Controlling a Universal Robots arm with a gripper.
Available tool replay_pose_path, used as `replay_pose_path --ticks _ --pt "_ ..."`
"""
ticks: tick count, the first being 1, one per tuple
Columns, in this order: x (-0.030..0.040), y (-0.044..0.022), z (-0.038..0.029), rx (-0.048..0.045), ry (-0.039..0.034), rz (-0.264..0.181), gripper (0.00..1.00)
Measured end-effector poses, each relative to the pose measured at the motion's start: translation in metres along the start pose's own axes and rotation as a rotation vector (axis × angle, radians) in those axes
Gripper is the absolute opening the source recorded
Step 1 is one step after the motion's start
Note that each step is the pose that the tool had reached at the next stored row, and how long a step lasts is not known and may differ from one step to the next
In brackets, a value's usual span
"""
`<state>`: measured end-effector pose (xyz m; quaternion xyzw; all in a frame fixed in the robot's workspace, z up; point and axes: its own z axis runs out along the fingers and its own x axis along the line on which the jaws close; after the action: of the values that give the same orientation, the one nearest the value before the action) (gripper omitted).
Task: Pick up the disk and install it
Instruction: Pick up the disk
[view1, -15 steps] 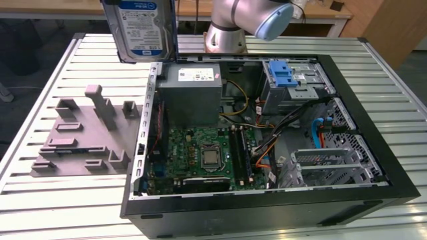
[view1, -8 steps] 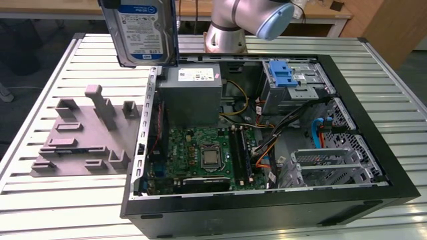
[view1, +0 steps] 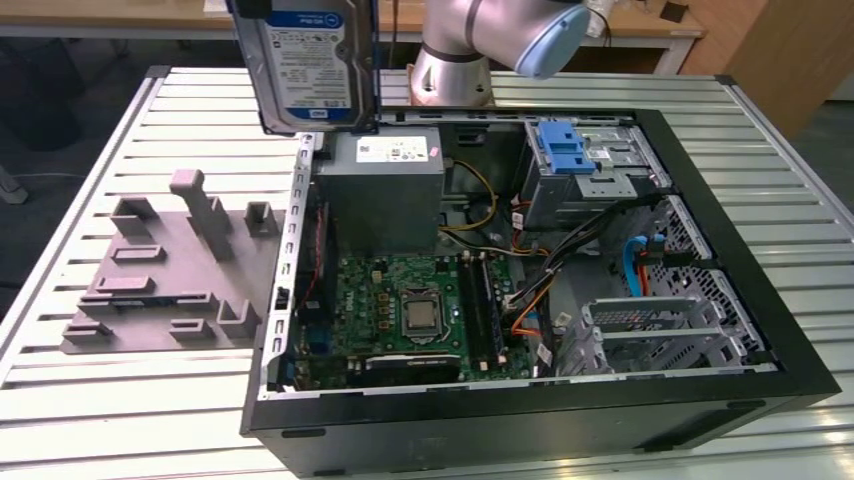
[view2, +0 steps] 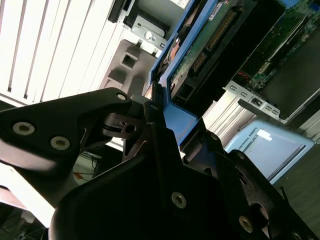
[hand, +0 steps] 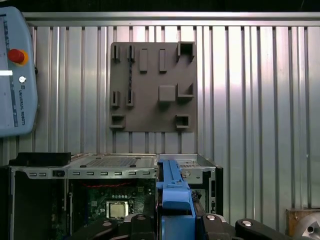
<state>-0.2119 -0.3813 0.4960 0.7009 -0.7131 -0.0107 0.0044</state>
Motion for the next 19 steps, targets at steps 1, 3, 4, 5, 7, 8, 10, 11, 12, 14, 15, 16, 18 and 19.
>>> replay_pose_path --ticks 1,3,4,5,7,8,10,11,12,14,15,16,18,19 --pt "0.0000 -0.0038 -0.0001 0.0000 0.0001 0.000 0.36" --pt "-0.0001 -0.0115 -0.0002 0.0001 -0.0001 0.000 0.36" --pt "-0.0001 -0.0150 -0.0003 0.0000 0.0000 0.000 0.36" --pt "-0.0001 -0.0182 -0.0004 0.0000 0.0001 0.000 0.36" --pt "-0.0002 -0.0238 -0.0005 0.0000 0.0000 0.000 0.36" --pt "-0.0003 -0.0263 -0.0006 -0.0001 0.0001 0.000 0.36" --pt "-0.0004 -0.0318 -0.0007 0.0000 0.0000 0.000 0.36" --pt "-0.0004 -0.0354 -0.0007 0.0001 0.0000 0.000 0.36" --pt "-0.0005 -0.0389 -0.0008 0.0000 0.0000 0.000 0.36" --pt "-0.0006 -0.0466 -0.0010 0.0001 0.0000 0.000 0.36" --pt "-0.0007 -0.0507 -0.0011 0.0001 0.0000 0.000 0.36" --pt "-0.0008 -0.0548 -0.0011 0.0001 0.0000 0.000 0.36" --pt "-0.0009 -0.0618 -0.0014 0.0000 0.0001 0.000 0.36" --pt "-0.0009 -0.0645 -0.0014 0.0000 0.0000 0.000 0.36"
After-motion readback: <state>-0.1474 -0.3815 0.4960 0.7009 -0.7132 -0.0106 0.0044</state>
